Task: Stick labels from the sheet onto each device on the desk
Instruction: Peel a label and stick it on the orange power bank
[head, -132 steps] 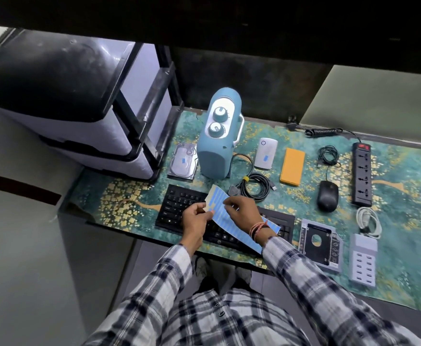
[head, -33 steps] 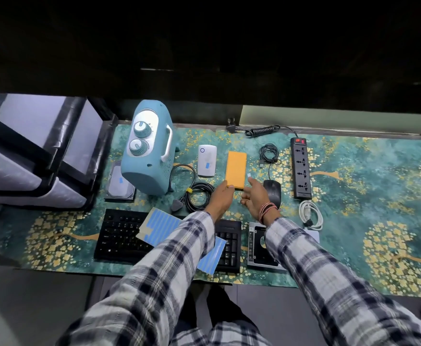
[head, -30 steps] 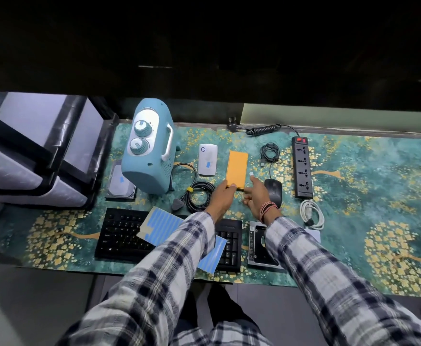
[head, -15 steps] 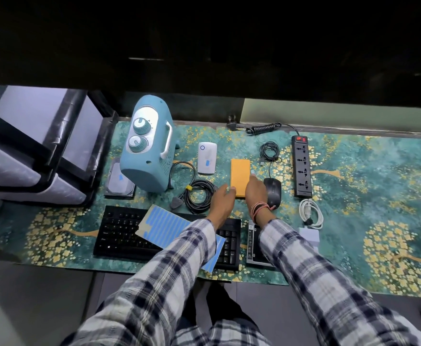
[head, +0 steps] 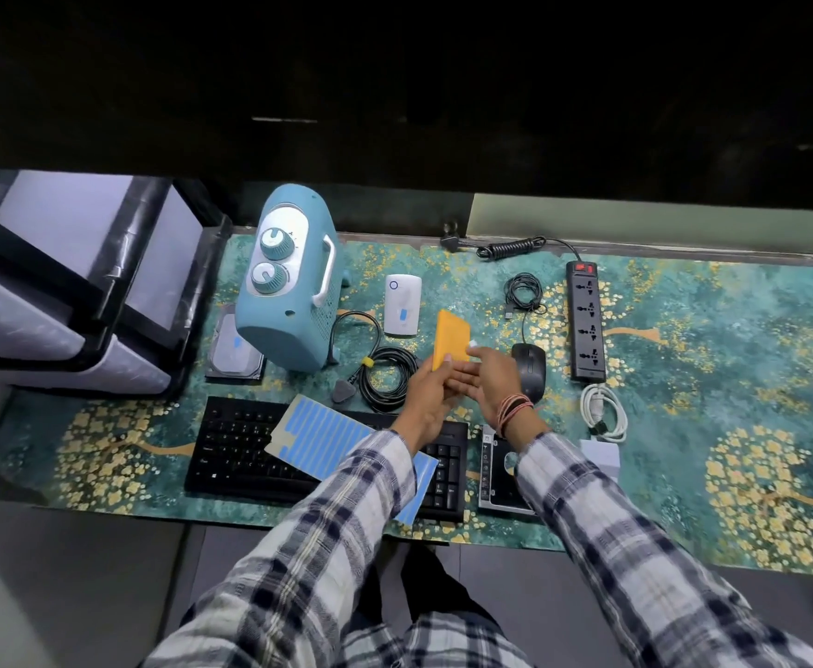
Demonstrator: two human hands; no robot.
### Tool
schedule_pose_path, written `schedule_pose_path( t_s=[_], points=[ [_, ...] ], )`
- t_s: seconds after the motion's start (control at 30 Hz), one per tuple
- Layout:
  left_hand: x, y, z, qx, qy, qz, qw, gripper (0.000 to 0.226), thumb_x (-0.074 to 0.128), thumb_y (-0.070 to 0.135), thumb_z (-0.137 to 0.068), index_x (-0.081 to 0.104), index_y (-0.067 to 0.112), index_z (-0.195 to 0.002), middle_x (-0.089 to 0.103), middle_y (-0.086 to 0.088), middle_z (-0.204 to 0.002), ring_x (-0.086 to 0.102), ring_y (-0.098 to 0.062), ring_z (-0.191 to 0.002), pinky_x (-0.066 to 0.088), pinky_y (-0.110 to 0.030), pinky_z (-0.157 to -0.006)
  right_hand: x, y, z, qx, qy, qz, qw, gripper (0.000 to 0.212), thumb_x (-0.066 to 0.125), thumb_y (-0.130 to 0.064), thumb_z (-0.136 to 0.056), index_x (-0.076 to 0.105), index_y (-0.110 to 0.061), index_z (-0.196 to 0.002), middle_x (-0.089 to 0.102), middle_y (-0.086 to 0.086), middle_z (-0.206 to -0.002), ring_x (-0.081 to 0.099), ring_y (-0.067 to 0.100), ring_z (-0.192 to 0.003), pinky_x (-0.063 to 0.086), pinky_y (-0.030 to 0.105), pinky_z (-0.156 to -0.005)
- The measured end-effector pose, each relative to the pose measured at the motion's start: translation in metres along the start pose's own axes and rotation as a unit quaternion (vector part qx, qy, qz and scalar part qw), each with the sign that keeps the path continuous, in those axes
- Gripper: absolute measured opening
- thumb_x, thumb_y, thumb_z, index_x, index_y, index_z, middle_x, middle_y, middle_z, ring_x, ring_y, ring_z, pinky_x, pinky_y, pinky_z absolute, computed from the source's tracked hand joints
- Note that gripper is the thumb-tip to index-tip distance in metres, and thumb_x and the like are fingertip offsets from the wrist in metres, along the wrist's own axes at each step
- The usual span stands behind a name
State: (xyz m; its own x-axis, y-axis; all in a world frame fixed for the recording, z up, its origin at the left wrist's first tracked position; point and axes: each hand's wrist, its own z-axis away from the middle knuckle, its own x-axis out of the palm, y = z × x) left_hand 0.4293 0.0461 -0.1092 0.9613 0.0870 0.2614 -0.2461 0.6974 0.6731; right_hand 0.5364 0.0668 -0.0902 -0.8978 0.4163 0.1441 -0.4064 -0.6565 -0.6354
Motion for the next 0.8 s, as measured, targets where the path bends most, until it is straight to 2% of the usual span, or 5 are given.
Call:
schedule_pose_path(
  t_s=[0.1,0.23,0.5,0.67,0.8],
  points=[
    [-0.003,0.001,0.005,-0.029,0.003,0.056,0.998,0.033,0.046,0.032,-0.107,0.056,0.009,-0.13,0.068,-0.01,-0.098,0.064,-0.018,-0.08,0.056,-0.041,-0.092,0.001,0.012,-0.005,-0.1,0.046,0.151,0.982,0.021,0.054,-0.019,-0.095,0.066,-0.004,-0.104,0.07,0.012,-0.075,0.067,0.025,-0.06,0.062,0.04,-0.061],
    [-0.007,0.002,0.008,-0.056,0.019,0.101,0.993,0.051,0.048,0.046,-0.104,0.056,0.006,-0.135,0.064,-0.022,-0.127,0.063,-0.033,-0.116,0.05,-0.049,-0.106,-0.001,0.009,-0.001,-0.265,0.121,0.377,0.879,0.018,0.058,-0.019,-0.092,0.071,-0.007,-0.091,0.073,0.01,-0.085,0.065,0.025,-0.076,0.053,0.033,-0.07],
    [-0.012,-0.002,0.005,-0.081,0.024,0.113,0.99,0.047,0.041,0.056,-0.102,0.064,0.016,-0.11,0.059,-0.026,-0.128,0.059,-0.034,-0.12,0.045,-0.051,-0.111,0.0,0.005,-0.019,-0.334,0.061,0.55,0.763,0.021,0.052,-0.013,-0.092,0.068,0.001,-0.087,0.063,0.018,-0.089,0.058,0.035,-0.088,0.044,0.038,-0.074],
    [-0.013,-0.001,0.003,-0.08,0.013,0.11,0.991,0.048,0.039,0.06,-0.102,0.063,0.02,-0.113,0.062,-0.025,-0.125,0.058,-0.036,-0.125,0.049,-0.048,-0.107,-0.004,0.011,-0.01,-0.299,-0.012,0.498,0.814,0.024,0.061,-0.012,-0.081,0.069,0.008,-0.072,0.065,0.028,-0.077,0.06,0.035,-0.072,0.051,0.042,-0.067],
    [-0.016,-0.001,0.003,-0.064,-0.001,0.088,0.994,0.068,0.037,0.068,-0.098,0.066,0.013,-0.127,0.066,-0.024,-0.127,0.062,-0.032,-0.12,0.052,-0.046,-0.104,-0.017,0.019,-0.005,-0.219,-0.026,0.391,0.894,0.023,0.063,-0.029,-0.085,0.074,-0.009,-0.079,0.069,0.004,-0.076,0.062,0.011,-0.07,0.051,0.03,-0.068]
  ],
)
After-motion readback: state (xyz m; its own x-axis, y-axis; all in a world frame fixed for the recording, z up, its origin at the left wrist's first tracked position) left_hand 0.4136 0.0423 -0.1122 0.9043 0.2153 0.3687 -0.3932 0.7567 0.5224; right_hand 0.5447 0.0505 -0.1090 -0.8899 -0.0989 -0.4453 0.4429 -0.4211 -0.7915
